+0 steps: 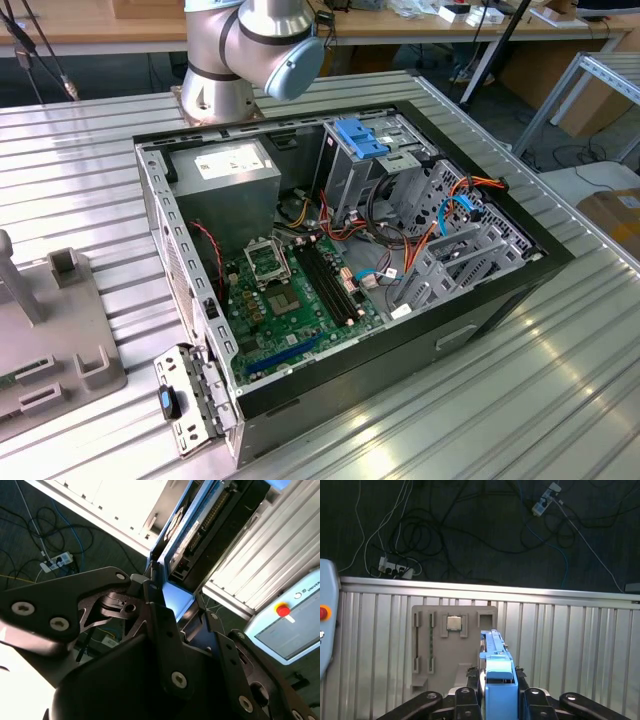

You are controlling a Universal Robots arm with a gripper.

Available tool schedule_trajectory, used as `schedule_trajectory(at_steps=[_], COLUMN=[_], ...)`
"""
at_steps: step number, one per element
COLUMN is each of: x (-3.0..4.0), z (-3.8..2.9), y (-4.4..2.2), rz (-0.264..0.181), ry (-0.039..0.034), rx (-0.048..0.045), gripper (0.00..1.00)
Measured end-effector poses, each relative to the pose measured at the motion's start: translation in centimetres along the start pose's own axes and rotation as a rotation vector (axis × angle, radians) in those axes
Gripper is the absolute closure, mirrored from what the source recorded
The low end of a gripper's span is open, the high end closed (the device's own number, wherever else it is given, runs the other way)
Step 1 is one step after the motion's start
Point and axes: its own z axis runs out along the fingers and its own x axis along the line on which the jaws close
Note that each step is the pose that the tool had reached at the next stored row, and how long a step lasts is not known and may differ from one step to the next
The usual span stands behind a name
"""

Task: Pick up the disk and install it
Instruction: 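Pick up the disk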

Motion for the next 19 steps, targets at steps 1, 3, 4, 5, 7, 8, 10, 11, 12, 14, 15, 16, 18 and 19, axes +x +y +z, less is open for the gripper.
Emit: schedule_trajectory(at_steps=[1, 3, 4, 5, 7, 8, 10, 11, 12, 14, 15, 16, 18, 19], x=[0.01, 0.04, 0.06, 0.08, 0.1, 0.1, 0.12, 0.12, 0.13, 0.13, 0.13, 0.14, 0.14, 0.14], z=[0.0, 0.0, 0.0, 0.01, 0.0, 0.0, 0.01, 0.0, 0.0, 0.0, 0.01, 0.01, 0.0, 0.01], y=[-0.12, -0.71, -1.0, -1.3, -1.79, -1.92, -2.09, -2.13, -2.19, -2.33, -2.35, -2.38, -2.44, -2.48], rz=[0.0, 0.0, 0.0, 0.0, 0.0, 0.0, 0.0, 0.0, 0.0, 0.0, 0.0, 0.0, 0.0, 0.0], ry=[0.0, 0.0, 0.0, -0.0001, 0.0, 0.0, 0.0, 0.0, 0.0, 0.0, -0.0001, 0.0, 0.0, -0.0001], rx=[0.0001, 0.0001, 0.0, 0.0001, 0.0001, 0.0001, 0.0001, 0.0001, 0.0, 0.0001, 0.0001, 0.0001, 0.0, 0.0002], gripper=[0.63, 0.63, 0.63, 0.63, 0.63, 0.63, 0.63, 0.63, 0.63, 0.63, 0.63, 0.63, 0.63, 0.63])
